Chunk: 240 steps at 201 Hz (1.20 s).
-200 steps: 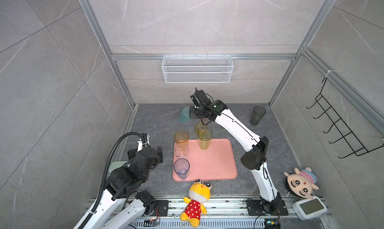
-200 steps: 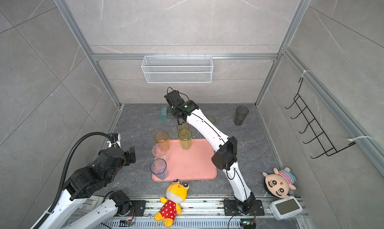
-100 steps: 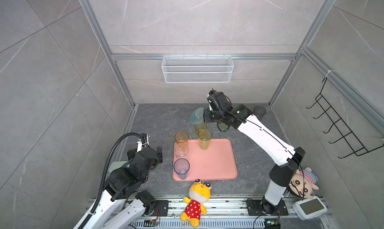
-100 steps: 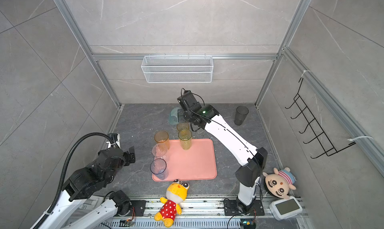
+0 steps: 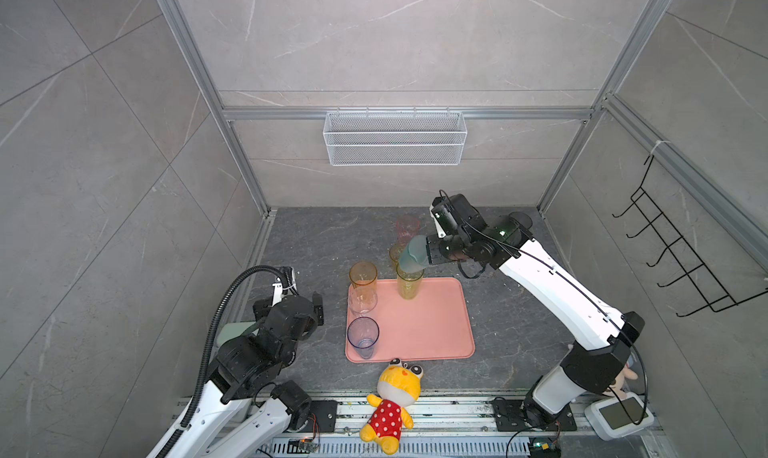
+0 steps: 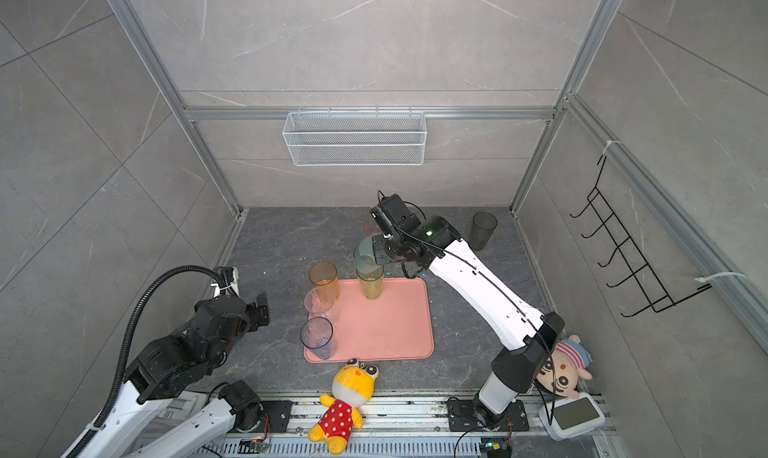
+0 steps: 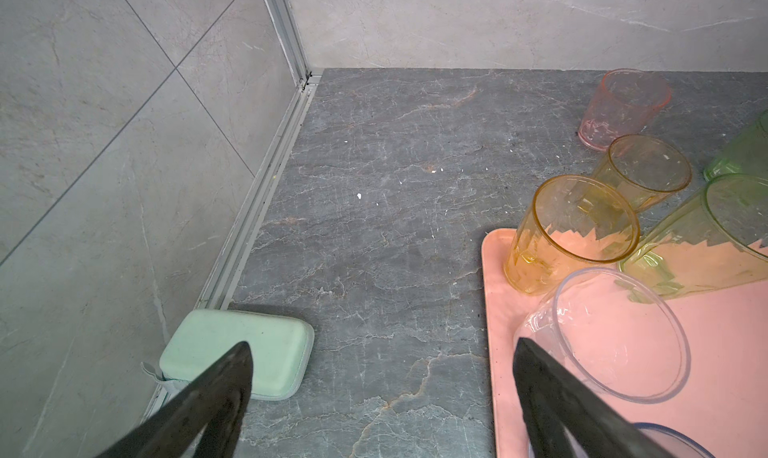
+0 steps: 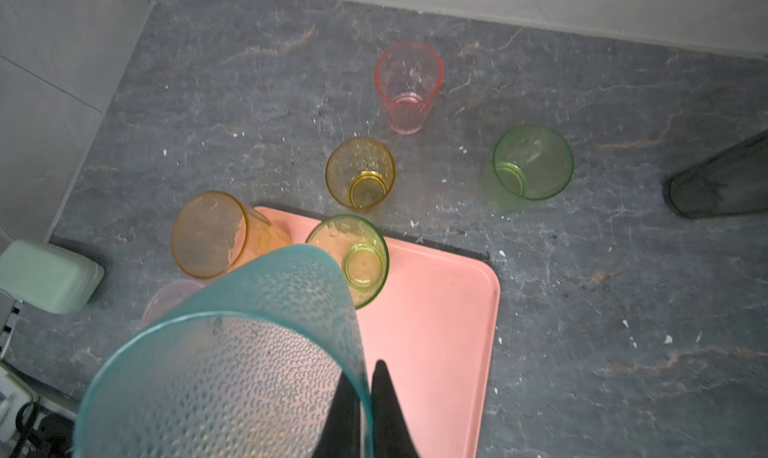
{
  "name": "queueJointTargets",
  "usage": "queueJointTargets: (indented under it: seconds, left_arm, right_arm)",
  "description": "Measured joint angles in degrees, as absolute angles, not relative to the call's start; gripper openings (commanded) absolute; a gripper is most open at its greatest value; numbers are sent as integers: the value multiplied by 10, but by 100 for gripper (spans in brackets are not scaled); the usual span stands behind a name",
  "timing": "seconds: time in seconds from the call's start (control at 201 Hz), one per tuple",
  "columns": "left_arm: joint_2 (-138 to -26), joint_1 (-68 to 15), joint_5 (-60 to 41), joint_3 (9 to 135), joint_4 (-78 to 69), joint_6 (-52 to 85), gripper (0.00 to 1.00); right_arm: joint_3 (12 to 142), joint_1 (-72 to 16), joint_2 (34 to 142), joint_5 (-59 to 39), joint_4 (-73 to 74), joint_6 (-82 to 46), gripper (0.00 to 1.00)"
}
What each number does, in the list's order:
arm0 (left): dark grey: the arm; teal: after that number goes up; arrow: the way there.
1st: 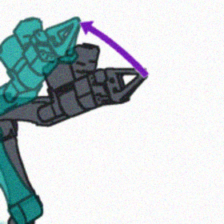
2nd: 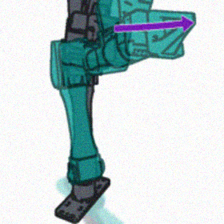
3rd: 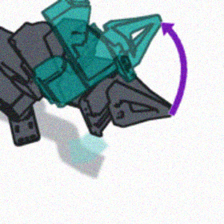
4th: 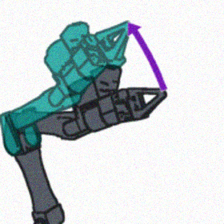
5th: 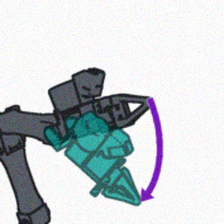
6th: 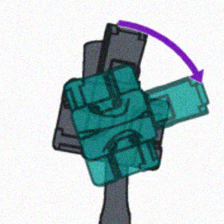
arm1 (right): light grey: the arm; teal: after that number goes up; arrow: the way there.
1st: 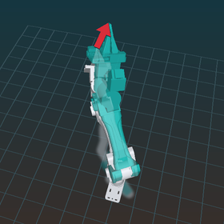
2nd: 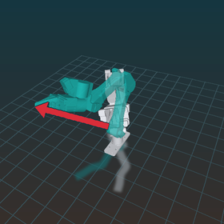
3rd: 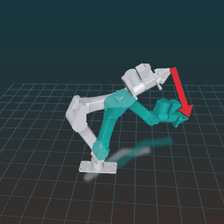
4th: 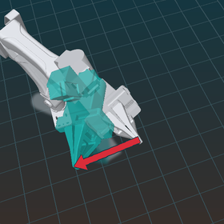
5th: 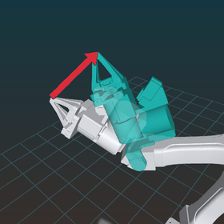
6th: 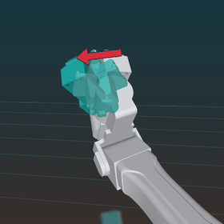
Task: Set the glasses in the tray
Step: 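Carry the teal glass over the tray and lower it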
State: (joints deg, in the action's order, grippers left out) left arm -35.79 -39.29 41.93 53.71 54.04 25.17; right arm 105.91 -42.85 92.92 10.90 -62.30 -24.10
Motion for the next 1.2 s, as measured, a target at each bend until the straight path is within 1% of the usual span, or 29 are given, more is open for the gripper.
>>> queueJointTargets:
  seconds: [0.319, 0.508, 0.842, 1.195]
  left_arm:
    - [-359, -393, 420, 537, 540, 253, 97]
    - [-361, -393, 420, 537, 540, 254, 97]
    - [-367, -393, 421, 537, 541, 254, 97]
    - [-368, -393, 422, 537, 541, 255, 97]
  right_arm:
    - [957, -432, 844, 80, -628, -235, 0]
    - [889, -455, 811, 79, -604, -228, 0]
    - [809, -484, 814, 97, -570, -244, 0]
    - [754, -485, 859, 96, -510, -285, 0]
